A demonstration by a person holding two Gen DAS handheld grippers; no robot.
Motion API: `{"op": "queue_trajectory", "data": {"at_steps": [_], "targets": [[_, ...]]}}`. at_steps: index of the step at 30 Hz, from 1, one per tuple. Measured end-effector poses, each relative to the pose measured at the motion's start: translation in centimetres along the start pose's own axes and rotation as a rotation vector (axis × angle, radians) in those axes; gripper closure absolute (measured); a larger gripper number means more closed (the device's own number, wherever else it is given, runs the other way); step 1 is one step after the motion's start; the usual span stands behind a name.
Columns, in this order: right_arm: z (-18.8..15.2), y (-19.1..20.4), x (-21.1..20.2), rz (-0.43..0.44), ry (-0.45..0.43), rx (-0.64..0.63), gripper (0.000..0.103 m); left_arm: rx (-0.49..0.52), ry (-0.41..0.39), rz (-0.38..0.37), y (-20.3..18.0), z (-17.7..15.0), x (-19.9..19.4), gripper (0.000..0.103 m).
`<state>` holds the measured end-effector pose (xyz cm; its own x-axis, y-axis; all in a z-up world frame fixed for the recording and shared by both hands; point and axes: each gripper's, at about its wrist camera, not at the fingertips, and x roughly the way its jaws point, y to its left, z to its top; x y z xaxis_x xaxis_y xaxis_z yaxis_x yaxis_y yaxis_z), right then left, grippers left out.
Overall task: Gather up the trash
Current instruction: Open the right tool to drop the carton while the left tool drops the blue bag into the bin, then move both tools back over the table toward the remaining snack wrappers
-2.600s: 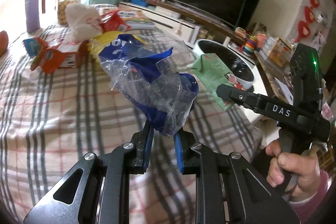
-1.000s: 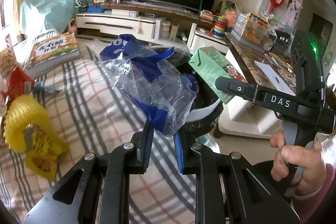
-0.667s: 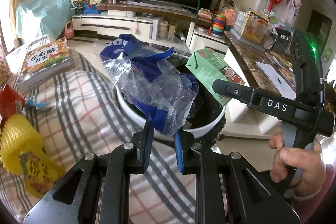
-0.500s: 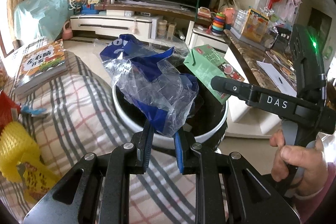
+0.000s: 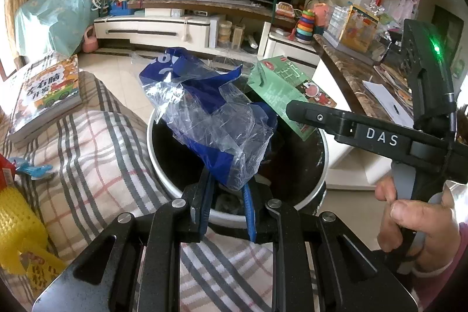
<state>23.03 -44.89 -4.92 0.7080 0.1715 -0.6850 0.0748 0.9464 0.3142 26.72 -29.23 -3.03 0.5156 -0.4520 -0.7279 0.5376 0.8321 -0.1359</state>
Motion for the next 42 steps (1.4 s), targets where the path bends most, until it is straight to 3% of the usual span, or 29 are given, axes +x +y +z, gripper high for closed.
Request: {"op": "queue_trajectory", "data": {"at_steps": [6, 9, 10, 14, 21, 28, 42], "targets": [[0.1, 0.0, 0.3, 0.004, 0.012, 0.004, 0.049, -0.008, 0.013, 0.003, 0.1, 0.4, 0.7, 0.078], [0.4, -0.4, 0.5, 0.005, 0.018, 0.017, 0.046, -0.017, 0.004, 0.015, 0.2, 0.2, 0.4, 0.045], [0.4, -0.5, 0.6, 0.007, 0.019, 0.024, 0.046, -0.020, -0.012, 0.021, 0.2, 0.1, 0.0, 0.042], [0.3, -0.5, -0.1, 0.003, 0.002, 0.035, 0.033, -0.039, -0.029, 0.021, 0.5, -0.6, -1.0, 0.042], [-1.1, 0.5, -2.2, 0.015, -0.040, 0.042, 0.021, -0.093, -0.055, 0.021, 1.5, -3.1, -3.5, 0.042], [-3.1, 2.4, -3.6, 0.045, -0.050, 0.049, 0.016, -0.126, -0.073, 0.048, 2.2, -6.4, -6.4, 0.038], [-7.9, 7.4, -3.7, 0.110, -0.001, 0.030, 0.015, -0.269, -0.059, 0.113, 7.3, -13.4, -10.8, 0.037]]}}
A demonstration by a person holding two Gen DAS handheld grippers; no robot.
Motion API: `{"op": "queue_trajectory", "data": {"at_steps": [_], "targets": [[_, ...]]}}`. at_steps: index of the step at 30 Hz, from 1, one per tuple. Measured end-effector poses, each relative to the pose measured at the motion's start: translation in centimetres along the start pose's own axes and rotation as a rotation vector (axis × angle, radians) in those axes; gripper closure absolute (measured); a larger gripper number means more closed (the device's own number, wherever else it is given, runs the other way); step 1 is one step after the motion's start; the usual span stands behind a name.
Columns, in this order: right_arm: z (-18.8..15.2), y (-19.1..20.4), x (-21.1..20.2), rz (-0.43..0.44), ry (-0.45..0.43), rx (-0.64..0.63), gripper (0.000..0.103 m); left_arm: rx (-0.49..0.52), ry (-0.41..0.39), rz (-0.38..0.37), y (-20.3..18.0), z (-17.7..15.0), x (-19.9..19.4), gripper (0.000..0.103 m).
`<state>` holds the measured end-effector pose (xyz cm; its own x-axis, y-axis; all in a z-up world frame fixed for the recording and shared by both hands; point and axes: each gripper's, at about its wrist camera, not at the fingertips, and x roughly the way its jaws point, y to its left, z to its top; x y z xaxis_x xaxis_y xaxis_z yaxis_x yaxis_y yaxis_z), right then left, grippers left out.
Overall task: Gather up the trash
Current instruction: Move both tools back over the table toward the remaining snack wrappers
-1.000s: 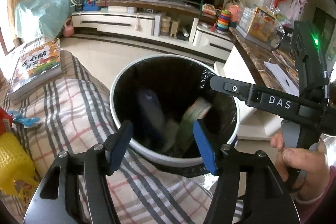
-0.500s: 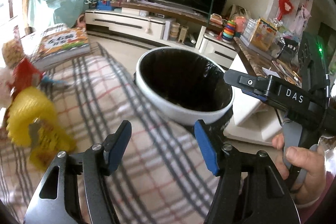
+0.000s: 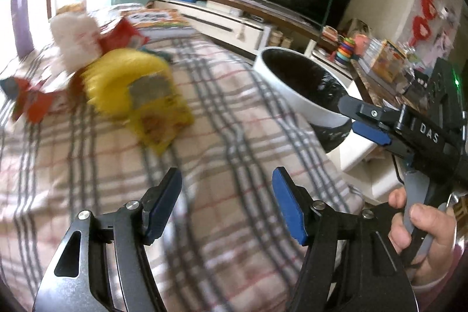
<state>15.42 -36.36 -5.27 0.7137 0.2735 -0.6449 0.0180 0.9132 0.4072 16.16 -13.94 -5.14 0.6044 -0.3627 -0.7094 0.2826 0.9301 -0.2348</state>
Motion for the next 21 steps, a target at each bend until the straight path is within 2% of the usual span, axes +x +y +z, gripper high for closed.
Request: {"op": "queue_trajectory", "data": {"at_steps": [11, 21], "targets": [[-3.1, 5.3, 1.9, 0.073, 0.061, -0.078, 0.015, -0.101, -0.015, 0.071, 5.6, -2.6, -2.6, 0.037], [-4.8, 8.9, 3.6, 0.108, 0.094, -0.140, 0.015, -0.180, -0.039, 0.127, 10.1, -3.1, -3.9, 0.037]]}}
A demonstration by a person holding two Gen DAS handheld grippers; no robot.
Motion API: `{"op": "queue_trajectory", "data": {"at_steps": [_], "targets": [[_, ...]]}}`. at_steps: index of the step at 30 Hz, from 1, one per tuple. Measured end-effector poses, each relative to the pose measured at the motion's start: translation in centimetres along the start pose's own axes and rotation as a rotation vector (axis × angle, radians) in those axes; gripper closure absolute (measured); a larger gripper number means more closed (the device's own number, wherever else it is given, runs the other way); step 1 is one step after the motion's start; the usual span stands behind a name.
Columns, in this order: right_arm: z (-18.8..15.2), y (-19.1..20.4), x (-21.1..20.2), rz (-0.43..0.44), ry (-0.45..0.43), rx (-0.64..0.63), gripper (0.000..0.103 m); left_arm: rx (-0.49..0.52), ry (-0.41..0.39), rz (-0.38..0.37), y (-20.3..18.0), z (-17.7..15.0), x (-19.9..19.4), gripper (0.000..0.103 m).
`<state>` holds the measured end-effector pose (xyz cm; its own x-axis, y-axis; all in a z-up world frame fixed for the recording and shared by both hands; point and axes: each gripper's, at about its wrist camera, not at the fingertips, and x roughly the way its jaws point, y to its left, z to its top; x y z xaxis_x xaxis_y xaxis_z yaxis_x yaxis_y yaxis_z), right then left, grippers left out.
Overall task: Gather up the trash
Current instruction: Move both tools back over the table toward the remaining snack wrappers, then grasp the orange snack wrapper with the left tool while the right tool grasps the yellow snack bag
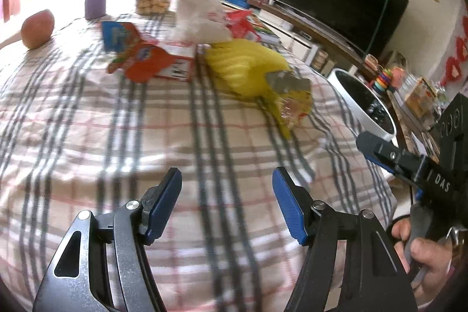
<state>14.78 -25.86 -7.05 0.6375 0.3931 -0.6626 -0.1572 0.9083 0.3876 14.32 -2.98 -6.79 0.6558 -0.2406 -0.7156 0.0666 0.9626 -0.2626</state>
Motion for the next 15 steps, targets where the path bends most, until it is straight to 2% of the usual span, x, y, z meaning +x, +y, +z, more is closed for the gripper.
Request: {"op": "queue_trajectory", "data": {"at_steps": [15], "targets": [[0.3, 3.2, 2.9, 0.023, 0.043, -0.058, 0.015, -0.034, -0.007, 0.059, 4.4, 1.8, 0.5, 0.037]]}}
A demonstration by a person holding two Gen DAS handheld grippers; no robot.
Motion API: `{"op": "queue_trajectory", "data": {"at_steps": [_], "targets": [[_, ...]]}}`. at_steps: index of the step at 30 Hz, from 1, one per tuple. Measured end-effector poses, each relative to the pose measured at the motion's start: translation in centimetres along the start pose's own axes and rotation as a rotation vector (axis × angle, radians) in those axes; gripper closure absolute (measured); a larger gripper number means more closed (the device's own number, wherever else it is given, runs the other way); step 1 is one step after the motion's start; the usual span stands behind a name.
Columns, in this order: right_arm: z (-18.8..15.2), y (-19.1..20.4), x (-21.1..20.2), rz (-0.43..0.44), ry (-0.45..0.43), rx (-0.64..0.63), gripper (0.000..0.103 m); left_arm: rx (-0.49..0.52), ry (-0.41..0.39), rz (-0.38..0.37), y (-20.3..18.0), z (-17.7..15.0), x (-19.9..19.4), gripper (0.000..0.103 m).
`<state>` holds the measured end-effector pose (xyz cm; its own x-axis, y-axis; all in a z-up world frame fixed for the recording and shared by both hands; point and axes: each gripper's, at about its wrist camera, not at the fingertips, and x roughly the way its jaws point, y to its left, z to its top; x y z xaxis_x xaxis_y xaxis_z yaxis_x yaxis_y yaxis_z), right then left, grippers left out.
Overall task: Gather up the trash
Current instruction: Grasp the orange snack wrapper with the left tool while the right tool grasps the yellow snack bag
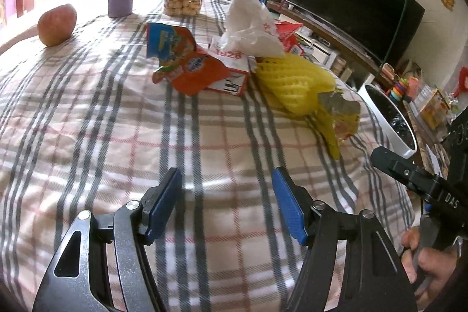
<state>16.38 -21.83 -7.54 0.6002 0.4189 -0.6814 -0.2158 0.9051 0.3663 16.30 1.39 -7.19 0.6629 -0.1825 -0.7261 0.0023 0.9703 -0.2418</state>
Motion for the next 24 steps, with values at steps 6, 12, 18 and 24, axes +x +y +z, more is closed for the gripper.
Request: {"op": "queue_trajectory", "data": {"at_steps": [6, 12, 18, 24], "targets": [[0.8, 1.0, 1.1, 0.004, 0.001, -0.025, 0.015, 0.013, -0.008, 0.020, 0.7, 1.2, 0.4, 0.037], [1.4, 1.2, 2.1, 0.007, 0.004, -0.033, 0.015, 0.044, -0.030, 0.055, 1.4, 3.5, 1.1, 0.037], [2.0, 1.3, 3.0, 0.014, 0.016, -0.040, 0.017, 0.069, -0.044, 0.093, 2.6, 5.9, 2.2, 0.037], [2.3, 1.3, 4.0, 0.020, 0.034, -0.046, 0.035, 0.124, -0.053, 0.105, 3.0, 7.4, 3.8, 0.038]]}}
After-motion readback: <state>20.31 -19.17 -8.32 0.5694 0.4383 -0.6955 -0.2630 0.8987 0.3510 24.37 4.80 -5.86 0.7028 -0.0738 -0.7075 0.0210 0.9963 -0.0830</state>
